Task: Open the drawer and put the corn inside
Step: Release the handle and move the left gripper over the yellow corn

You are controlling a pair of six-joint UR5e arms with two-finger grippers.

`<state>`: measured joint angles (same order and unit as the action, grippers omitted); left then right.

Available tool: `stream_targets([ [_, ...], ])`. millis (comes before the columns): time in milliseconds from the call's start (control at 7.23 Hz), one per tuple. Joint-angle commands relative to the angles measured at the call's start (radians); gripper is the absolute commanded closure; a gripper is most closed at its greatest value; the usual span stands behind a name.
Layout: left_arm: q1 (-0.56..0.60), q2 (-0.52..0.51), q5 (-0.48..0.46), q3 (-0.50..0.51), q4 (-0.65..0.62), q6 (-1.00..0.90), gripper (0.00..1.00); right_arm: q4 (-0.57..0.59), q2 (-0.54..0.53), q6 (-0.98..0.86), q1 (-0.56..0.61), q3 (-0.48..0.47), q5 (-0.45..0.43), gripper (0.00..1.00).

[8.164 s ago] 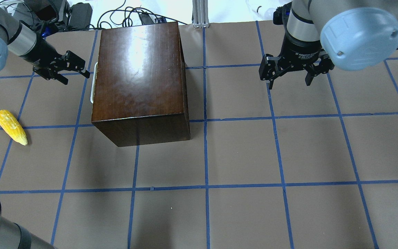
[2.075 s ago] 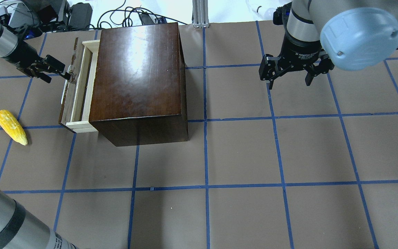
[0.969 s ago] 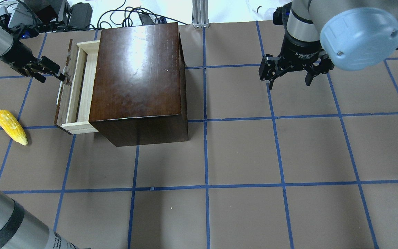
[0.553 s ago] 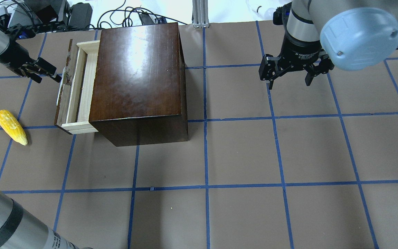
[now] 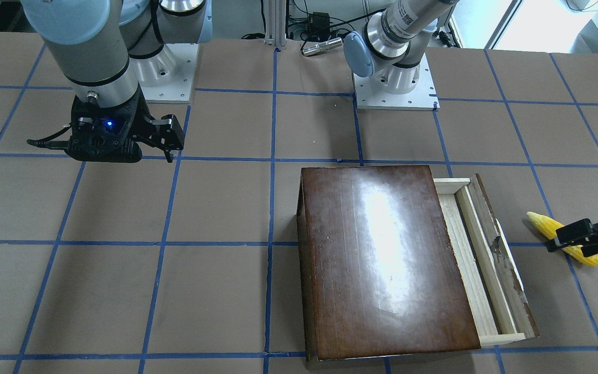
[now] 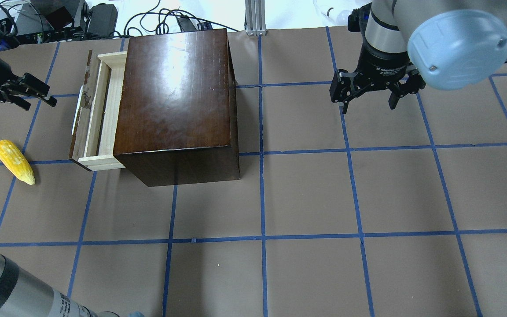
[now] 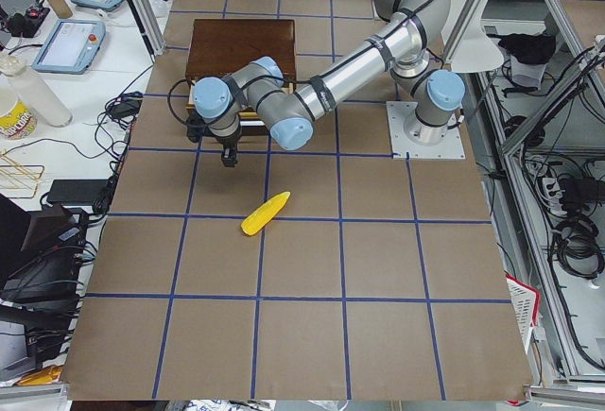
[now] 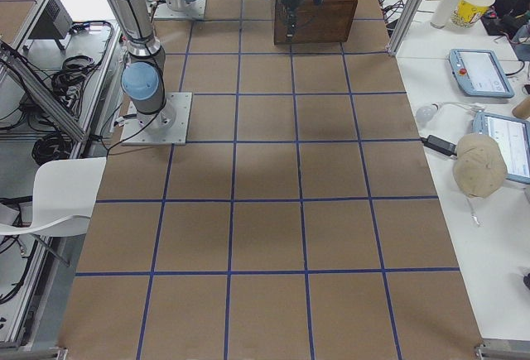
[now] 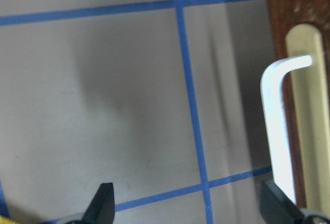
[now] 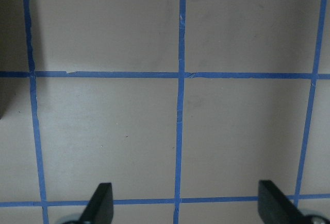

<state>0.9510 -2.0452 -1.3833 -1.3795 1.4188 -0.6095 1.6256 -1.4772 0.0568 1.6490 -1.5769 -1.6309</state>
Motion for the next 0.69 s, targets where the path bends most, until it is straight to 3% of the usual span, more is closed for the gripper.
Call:
stream_targets([
  [0, -0.092, -0.001, 0.003, -0.013, -0.007, 0.228, 0.00, 0.000, -0.002, 0.000, 0.000, 0.000, -0.001, 0.00],
  [277, -0.118, -0.024, 0.001, -0.021, -0.029, 0.271, 0.00, -0.001, 0.000, 0.000, 0.000, 0.000, -0.001, 0.00],
  [553, -0.120, -0.038, -0.026, -0.082, -0.160, 0.281, 0.00, 0.000, 0.000, 0.000, 0.000, 0.000, 0.000, 0.00],
])
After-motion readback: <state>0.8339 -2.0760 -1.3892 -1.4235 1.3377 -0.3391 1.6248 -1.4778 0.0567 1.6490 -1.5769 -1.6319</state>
